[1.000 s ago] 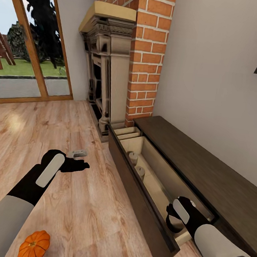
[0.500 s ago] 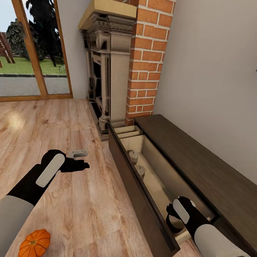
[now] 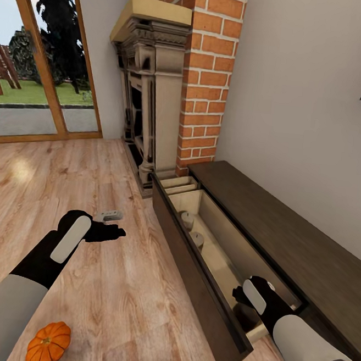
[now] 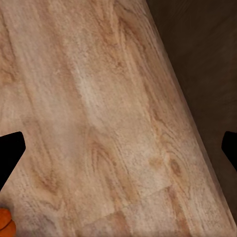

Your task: Place each of the two pumpkins and all three candles from the living room inside a cabinet in the living room (use any cabinet), then make sure every cabinet is closed, and position the cauldron so it is next to a table in the living room.

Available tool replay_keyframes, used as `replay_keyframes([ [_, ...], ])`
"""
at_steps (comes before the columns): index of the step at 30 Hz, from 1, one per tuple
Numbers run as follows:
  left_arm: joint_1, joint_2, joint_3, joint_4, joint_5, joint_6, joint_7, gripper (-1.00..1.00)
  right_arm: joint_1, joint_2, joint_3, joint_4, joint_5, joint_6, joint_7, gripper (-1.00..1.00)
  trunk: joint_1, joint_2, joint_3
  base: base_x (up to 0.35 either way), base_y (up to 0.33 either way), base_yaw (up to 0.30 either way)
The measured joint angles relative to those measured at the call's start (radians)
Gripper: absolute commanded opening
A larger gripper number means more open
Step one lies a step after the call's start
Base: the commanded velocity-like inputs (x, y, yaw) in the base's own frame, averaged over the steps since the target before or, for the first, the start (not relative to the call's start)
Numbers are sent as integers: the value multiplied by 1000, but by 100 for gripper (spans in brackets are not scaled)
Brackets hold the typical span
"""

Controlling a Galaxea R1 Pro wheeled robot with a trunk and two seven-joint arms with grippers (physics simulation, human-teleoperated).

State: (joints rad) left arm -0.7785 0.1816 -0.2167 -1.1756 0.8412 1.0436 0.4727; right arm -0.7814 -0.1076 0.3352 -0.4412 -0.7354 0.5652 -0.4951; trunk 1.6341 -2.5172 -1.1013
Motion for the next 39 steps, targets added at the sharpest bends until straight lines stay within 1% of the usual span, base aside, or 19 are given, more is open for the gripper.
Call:
replay_keyframes([
  [8,0,0,0,-1,0,0,0,100,1,0,-1,0,-1,0,0,100,0,0,0,0,0,0],
  [39,-1,-8,1,12,0,1,6,100,1,1,1,-4,-1,1,8,100,-14,7,120,-12,0,0],
])
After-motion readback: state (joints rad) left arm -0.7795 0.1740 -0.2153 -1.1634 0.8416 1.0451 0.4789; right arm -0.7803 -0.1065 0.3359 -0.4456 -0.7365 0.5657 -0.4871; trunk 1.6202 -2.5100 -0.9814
